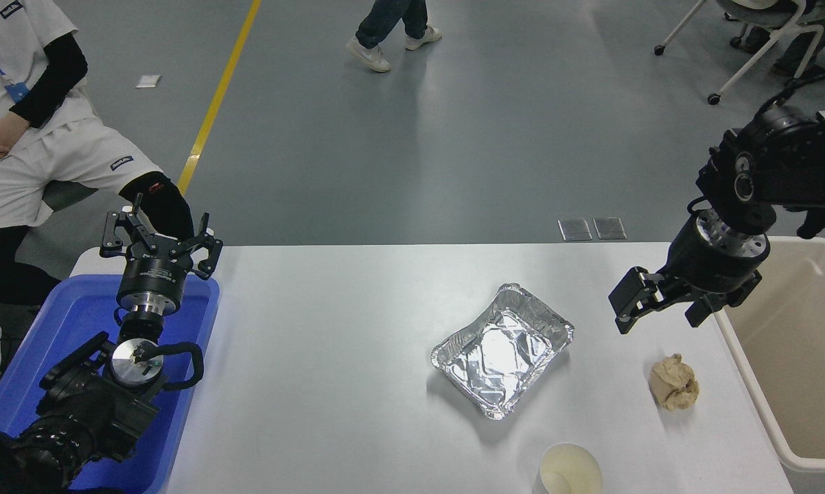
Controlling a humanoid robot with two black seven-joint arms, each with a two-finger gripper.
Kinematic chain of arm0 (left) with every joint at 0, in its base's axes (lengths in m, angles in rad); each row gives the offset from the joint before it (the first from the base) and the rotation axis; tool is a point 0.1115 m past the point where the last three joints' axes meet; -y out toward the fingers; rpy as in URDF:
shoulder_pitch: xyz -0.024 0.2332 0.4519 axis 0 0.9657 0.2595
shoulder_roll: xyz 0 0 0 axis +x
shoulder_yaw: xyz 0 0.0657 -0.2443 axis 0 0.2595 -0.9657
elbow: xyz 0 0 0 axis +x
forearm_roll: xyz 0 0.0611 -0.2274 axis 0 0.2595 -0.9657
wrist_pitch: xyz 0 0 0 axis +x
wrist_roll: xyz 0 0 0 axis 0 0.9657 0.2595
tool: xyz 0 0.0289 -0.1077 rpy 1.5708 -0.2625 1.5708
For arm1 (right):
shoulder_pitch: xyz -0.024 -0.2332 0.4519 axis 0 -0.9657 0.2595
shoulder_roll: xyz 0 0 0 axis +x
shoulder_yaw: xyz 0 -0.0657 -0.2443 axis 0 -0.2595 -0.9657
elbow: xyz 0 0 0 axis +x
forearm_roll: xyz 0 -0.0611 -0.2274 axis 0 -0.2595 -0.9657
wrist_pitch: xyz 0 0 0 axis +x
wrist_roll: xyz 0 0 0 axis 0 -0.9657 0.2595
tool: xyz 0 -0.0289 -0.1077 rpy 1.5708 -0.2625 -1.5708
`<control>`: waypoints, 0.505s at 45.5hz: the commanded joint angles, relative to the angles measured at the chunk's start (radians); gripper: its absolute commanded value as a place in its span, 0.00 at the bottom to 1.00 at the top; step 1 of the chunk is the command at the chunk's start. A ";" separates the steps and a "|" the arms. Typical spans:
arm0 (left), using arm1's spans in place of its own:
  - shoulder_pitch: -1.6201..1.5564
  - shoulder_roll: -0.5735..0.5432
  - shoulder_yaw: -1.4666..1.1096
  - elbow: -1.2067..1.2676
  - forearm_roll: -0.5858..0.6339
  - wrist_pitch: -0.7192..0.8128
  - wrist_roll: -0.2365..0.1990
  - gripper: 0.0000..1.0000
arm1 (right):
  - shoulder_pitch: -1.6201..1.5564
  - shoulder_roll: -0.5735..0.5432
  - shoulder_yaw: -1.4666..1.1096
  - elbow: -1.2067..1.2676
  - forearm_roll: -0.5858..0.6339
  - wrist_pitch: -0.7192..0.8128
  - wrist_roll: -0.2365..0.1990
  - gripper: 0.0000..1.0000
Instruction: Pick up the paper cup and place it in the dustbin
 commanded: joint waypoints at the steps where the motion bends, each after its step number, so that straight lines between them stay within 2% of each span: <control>1: -0.001 0.000 -0.001 0.000 0.000 0.000 0.000 0.99 | -0.051 -0.013 0.032 0.024 0.021 0.000 0.001 1.00; 23: -0.001 0.000 0.000 0.000 0.000 0.000 -0.001 0.99 | -0.276 -0.040 0.164 0.023 0.016 0.000 -0.001 1.00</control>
